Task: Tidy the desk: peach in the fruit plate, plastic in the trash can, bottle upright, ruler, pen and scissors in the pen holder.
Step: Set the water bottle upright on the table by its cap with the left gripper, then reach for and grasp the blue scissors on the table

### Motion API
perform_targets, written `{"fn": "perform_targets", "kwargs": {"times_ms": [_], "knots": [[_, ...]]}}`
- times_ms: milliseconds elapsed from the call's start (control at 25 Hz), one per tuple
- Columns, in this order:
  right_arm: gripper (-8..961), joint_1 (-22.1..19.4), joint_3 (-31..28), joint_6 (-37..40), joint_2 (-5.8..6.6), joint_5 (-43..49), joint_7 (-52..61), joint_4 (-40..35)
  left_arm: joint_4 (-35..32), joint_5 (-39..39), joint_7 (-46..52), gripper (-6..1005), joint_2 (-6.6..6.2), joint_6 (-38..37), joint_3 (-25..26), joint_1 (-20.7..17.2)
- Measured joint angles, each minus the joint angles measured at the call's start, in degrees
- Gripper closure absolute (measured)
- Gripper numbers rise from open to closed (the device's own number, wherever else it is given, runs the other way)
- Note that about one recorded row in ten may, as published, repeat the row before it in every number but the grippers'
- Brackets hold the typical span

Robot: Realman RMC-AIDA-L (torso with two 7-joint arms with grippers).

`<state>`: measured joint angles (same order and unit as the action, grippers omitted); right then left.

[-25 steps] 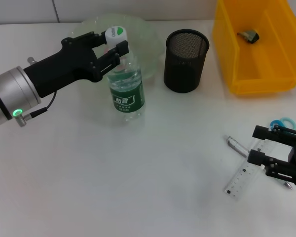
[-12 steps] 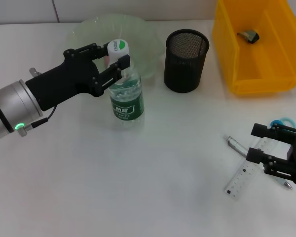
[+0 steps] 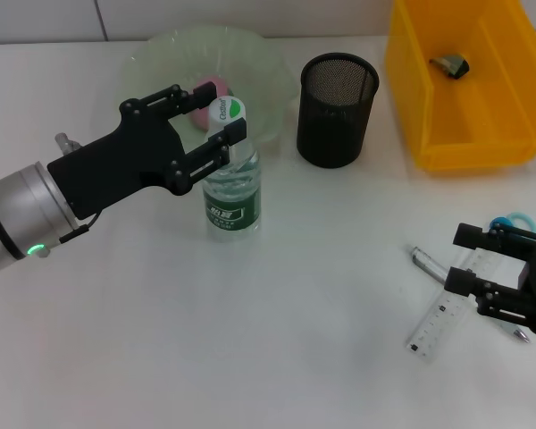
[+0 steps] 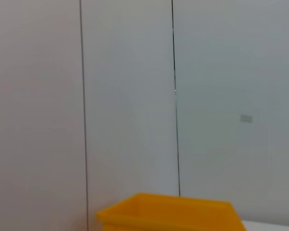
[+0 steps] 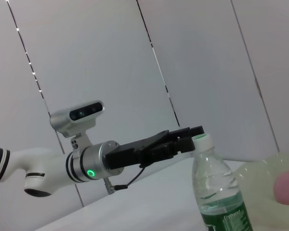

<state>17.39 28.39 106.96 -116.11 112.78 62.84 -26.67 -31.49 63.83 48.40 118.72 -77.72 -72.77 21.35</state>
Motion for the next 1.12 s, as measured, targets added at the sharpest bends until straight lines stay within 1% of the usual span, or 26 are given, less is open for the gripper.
{"fn": "perform_targets", "kwargs": {"times_ms": [160, 240, 400, 440, 520, 600, 640, 720, 800, 880, 960, 1120], "knots": [[284, 0.01, 0.00, 0.01, 0.00, -0.03, 0.00, 0.04, 0.24, -1.85, -0.13, 409, -0.07, -2.68, 0.15, -0.60], [284, 0.01, 0.00, 0.14, 0.00, -0.10, 0.00, 0.05, 0.25, -2.50, -0.15, 371, -0.12, -4.58, 1.01, -1.14], [284, 0.09, -0.85, 0.49, 0.06, -0.69, 0.46, 0.05, 0.32, -3.03, 0.02, 294, -0.20, -10.66, 3.90, -2.91], [284, 0.21, -1.48, 0.57, 0.18, -0.88, 0.94, 0.03, 0.34, -2.89, 0.46, 275, -0.40, -12.05, 4.13, -3.24], [284, 0.70, -3.40, 0.73, 0.53, -1.05, 2.78, -0.30, 0.35, -2.17, 2.83, 244, -1.32, -14.37, 4.21, -3.81], [284, 1.59, -5.90, 0.80, 0.96, -1.07, 7.29, -1.75, 0.64, -0.45, 6.05, 213, -2.83, -16.21, 4.03, -4.31], [284, 1.97, -6.63, 0.79, 1.11, -1.07, 9.71, -2.74, 0.78, 1.17, 7.22, 197, -3.50, -16.97, 3.91, -4.50], [284, 2.80, -7.09, 0.78, 1.38, -0.96, 14.80, -6.04, 0.88, 4.83, 8.78, 197, -4.59, -18.20, 3.80, -4.69], [284, 3.63, -6.86, 0.79, 1.60, -0.74, 20.57, -10.91, 0.95, 11.08, 9.99, 197, -5.12, -19.38, 3.95, -4.56], [284, 4.66, -6.12, 0.80, 1.77, 0.10, 26.94, -16.33, 0.99, 15.92, 10.23, 197, -4.93, -19.32, 4.14, -4.18], [284, 6.19, -4.20, 0.30, 2.01, 2.63, 35.02, -22.73, 1.02, 19.84, 10.18, 197, -4.27, -18.46, 4.25, -3.49], [284, 9.59, 1.56, -1.02, 2.06, 11.12, 51.68, -36.20, 1.69, 25.75, 10.25, 197, -2.35, -15.13, 4.26, -1.36]]}}
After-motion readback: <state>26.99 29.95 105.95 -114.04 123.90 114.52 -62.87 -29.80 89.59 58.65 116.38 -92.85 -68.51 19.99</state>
